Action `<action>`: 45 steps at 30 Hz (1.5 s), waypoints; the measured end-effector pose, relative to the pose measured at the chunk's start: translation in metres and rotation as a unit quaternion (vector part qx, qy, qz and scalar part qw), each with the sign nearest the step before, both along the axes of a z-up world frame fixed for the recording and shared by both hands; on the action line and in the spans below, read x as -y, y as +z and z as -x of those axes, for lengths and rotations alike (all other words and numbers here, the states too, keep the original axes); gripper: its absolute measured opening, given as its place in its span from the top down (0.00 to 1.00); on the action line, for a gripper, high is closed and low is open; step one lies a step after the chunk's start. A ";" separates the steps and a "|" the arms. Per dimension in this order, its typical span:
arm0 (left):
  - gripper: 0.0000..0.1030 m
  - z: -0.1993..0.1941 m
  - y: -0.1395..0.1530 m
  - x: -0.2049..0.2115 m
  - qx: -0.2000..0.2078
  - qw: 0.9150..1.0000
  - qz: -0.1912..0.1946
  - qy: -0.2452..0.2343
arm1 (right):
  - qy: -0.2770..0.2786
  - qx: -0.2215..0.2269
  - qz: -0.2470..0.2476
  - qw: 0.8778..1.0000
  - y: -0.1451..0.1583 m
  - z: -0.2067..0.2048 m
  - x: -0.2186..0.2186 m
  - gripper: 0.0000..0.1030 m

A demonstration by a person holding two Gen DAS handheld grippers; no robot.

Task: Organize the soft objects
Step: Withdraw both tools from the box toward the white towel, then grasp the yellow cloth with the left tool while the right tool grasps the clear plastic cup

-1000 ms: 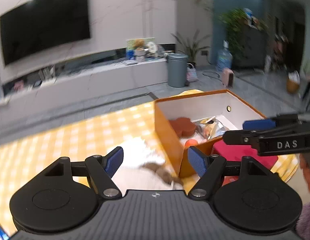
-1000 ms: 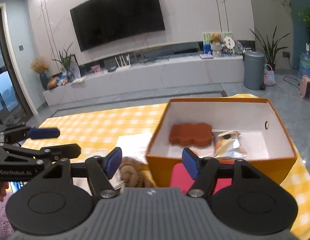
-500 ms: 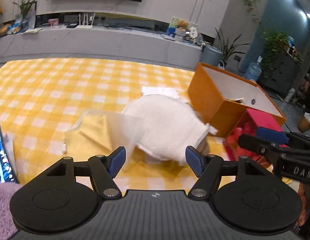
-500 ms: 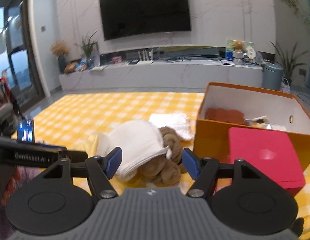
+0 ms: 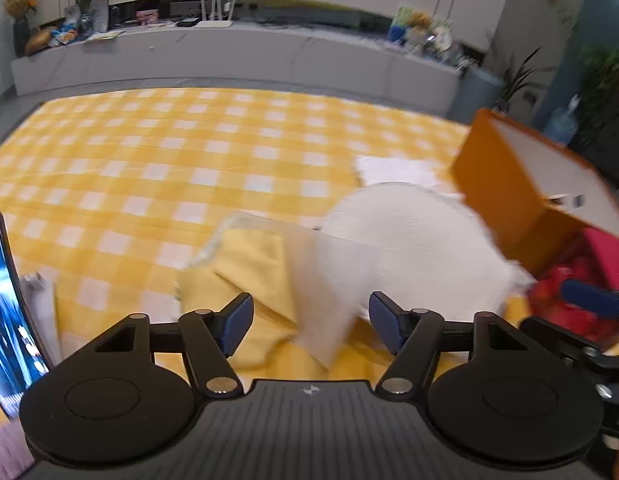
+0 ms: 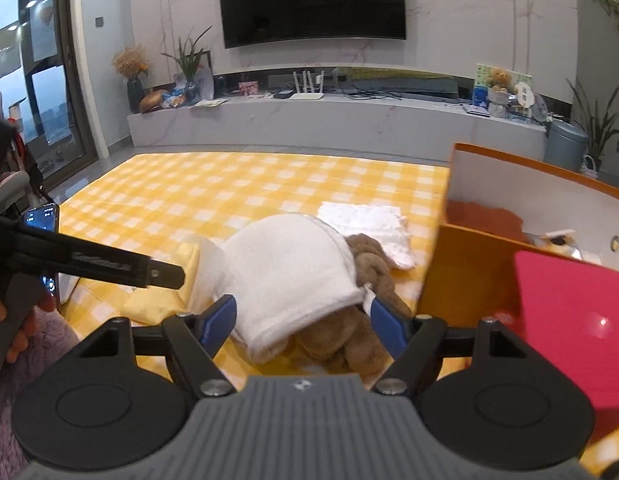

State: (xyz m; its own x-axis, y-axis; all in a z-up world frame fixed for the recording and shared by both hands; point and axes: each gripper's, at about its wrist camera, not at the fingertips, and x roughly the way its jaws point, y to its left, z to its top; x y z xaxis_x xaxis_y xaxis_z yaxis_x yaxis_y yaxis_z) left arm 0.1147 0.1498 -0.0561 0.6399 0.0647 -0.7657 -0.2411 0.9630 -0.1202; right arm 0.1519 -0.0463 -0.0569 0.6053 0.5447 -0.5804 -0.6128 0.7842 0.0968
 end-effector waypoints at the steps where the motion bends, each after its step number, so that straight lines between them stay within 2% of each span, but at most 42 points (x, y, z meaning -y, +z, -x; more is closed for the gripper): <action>1: 0.30 -0.004 -0.003 -0.003 -0.008 1.000 -0.002 0.005 | 0.004 0.000 0.001 1.000 -0.001 -0.003 -0.004 0.29; 4: 0.35 -0.020 -0.015 -0.020 -0.039 0.999 0.013 0.031 | 0.012 -0.001 0.000 1.000 -0.002 -0.011 -0.017 0.29; 7: 0.35 -0.030 -0.027 -0.030 -0.059 0.996 0.028 0.053 | 0.017 -0.007 -0.004 1.000 -0.005 -0.017 -0.026 0.29; 10: 0.34 -0.034 -0.032 -0.035 -0.058 0.995 0.040 0.067 | 0.025 -0.014 0.001 1.000 -0.010 -0.021 -0.033 0.29; 15: 0.36 -0.040 -0.043 -0.040 -0.081 0.992 0.064 0.074 | 0.034 -0.012 0.010 0.999 -0.017 -0.029 -0.044 0.29; 17: 0.50 -0.038 -0.042 -0.041 -0.082 0.992 0.056 0.081 | 0.040 -0.008 0.015 0.999 -0.017 -0.031 -0.049 0.29; 21: 0.67 -0.036 -0.040 -0.038 -0.084 0.992 0.035 0.082 | 0.052 -0.005 0.018 0.998 -0.016 -0.034 -0.057 0.29; 24: 0.92 -0.034 -0.038 -0.042 -0.074 0.993 0.041 0.087 | 0.063 0.003 0.022 0.998 -0.014 -0.034 -0.064 0.29; 25: 0.95 -0.033 -0.037 -0.044 -0.066 0.993 0.046 0.088 | 0.066 0.005 0.024 0.998 -0.014 -0.034 -0.066 0.29; 30: 0.95 -0.022 -0.023 -0.046 -0.022 0.993 0.058 0.097 | 0.089 0.012 0.031 0.995 -0.014 -0.035 -0.081 0.29; 35: 0.95 -0.013 -0.013 -0.051 0.017 0.991 0.074 0.108 | 0.138 0.017 0.053 0.989 -0.022 -0.032 -0.106 0.29; 40: 0.95 -0.012 -0.011 -0.048 0.034 0.991 0.075 0.102 | 0.173 0.021 0.069 0.982 -0.034 -0.029 -0.129 0.29; 43: 0.95 -0.012 -0.012 -0.049 0.034 0.991 0.083 0.098 | 0.185 0.028 0.085 0.979 -0.043 -0.030 -0.141 0.34; 45: 0.95 -0.011 -0.013 -0.051 0.036 0.990 0.089 0.099 | 0.195 0.037 0.096 0.975 -0.048 -0.029 -0.147 0.41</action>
